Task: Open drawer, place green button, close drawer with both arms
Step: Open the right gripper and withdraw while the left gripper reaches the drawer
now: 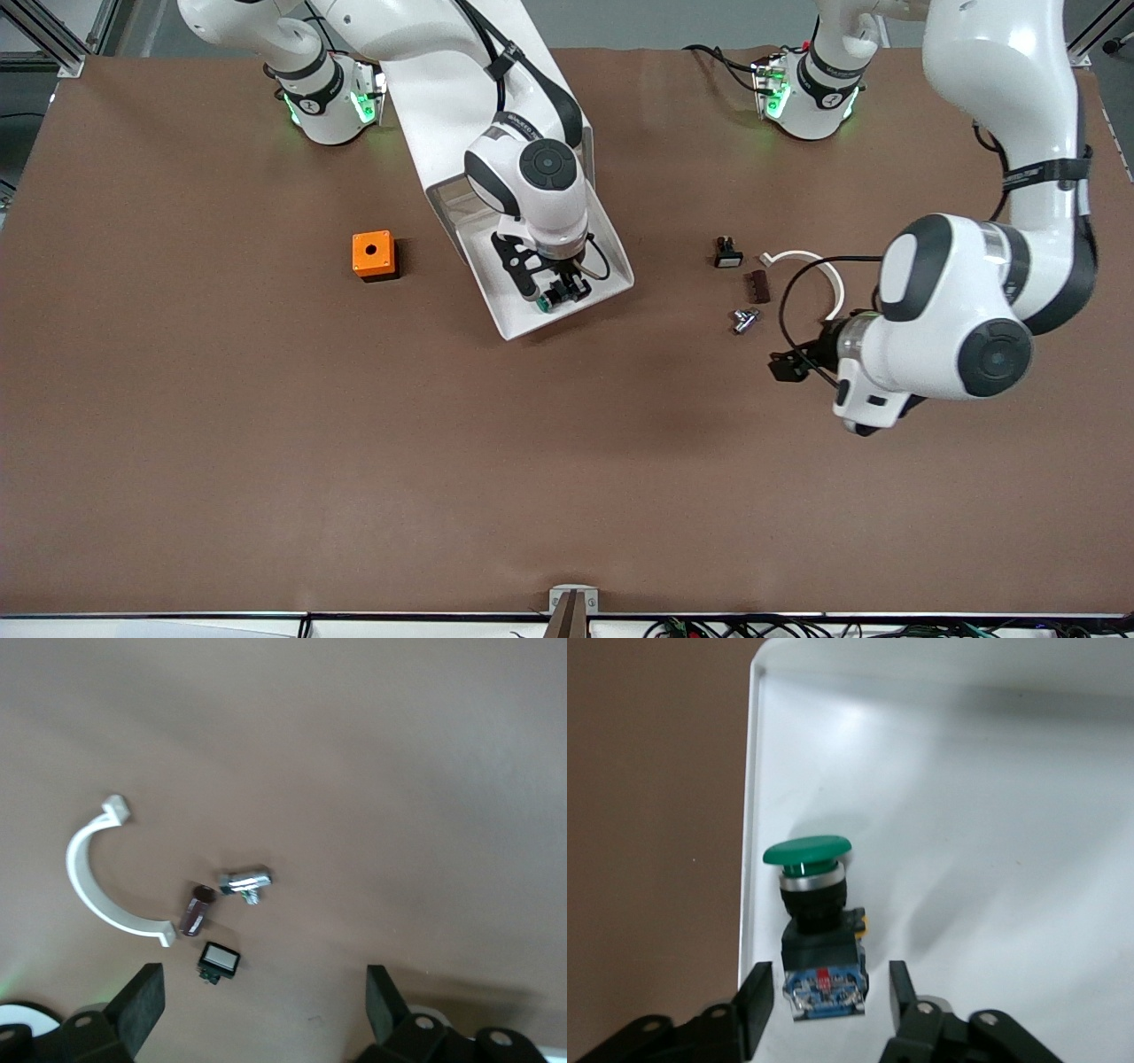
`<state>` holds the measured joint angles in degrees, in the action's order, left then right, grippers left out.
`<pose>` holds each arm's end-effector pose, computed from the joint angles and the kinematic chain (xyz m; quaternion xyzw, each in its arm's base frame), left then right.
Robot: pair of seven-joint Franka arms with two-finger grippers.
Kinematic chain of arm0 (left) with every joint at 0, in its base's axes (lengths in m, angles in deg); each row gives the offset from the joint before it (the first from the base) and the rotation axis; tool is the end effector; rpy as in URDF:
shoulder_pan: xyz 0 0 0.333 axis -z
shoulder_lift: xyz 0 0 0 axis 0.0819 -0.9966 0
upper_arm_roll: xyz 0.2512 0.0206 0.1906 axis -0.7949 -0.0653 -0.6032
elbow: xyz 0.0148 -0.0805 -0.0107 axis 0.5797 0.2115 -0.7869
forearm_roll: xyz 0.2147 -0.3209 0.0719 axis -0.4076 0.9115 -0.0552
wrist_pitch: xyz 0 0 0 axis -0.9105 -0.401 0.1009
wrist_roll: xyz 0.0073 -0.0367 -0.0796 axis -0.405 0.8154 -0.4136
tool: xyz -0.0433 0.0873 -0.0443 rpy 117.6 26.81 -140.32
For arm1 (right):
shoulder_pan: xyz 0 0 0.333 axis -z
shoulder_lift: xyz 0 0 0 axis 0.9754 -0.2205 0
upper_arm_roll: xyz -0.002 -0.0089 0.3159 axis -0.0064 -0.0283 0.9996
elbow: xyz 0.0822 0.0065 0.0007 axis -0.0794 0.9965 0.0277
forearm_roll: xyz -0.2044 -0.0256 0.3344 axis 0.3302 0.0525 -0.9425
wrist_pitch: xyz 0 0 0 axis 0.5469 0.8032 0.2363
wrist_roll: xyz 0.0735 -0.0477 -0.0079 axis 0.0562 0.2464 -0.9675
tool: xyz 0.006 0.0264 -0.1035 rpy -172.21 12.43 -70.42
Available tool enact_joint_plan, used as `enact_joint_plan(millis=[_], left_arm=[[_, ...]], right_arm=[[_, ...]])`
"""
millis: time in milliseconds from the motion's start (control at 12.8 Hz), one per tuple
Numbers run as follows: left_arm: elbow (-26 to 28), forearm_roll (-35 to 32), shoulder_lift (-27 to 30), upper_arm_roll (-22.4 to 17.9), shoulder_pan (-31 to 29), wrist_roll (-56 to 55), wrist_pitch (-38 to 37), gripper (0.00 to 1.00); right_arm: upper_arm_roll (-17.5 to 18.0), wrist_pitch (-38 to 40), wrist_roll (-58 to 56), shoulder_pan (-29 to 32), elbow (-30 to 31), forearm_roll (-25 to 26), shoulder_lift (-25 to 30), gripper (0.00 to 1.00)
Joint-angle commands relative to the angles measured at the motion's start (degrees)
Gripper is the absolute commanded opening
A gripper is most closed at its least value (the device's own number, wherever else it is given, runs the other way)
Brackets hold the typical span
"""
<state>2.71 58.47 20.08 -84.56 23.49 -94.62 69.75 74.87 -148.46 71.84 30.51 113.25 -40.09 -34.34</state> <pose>0.6532 -0.2061 0.3862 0.9569 0.2352 -0.1703 0.0077 0.4549 0.5168 0.2861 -0.8621 0.5064 0.0054 0.0202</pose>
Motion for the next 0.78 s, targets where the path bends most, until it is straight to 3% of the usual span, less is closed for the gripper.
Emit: enact_joint_plan(millis=[0, 234, 391, 547, 703], left_arm=[[6.15, -1.46, 0.31, 0.53, 5.01, 1.04, 9.02, 1.00], [8.02, -0.68, -3.72, 3.77, 8.79, 0.78, 18.18, 1.00], [7.93, 2.65, -6.97, 4.48, 11.43, -0.45, 23.10, 1.00], [8.02, 7.83, -9.18, 4.57, 13.27, -0.63, 25.41, 1.00], [8.10, 9.79, -10.59, 4.49, 16.34, -1.41, 26.98, 1.00]], right_arm=[[-0.75, 3.91, -0.23, -0.19, -3.55, 1.43, -0.02, 1.00], [-0.84, 14.53, -16.79, 3.14, -8.83, 1.79, 0.77, 1.00], [-1.88, 21.82, -39.85, 5.17, -9.10, 2.05, 4.62, 1.00], [-4.17, 26.32, -53.53, 8.85, -9.19, 1.88, 8.40, 1.00], [-4.18, 29.84, -66.20, 14.99, -9.10, 1.88, 12.18, 1.00]])
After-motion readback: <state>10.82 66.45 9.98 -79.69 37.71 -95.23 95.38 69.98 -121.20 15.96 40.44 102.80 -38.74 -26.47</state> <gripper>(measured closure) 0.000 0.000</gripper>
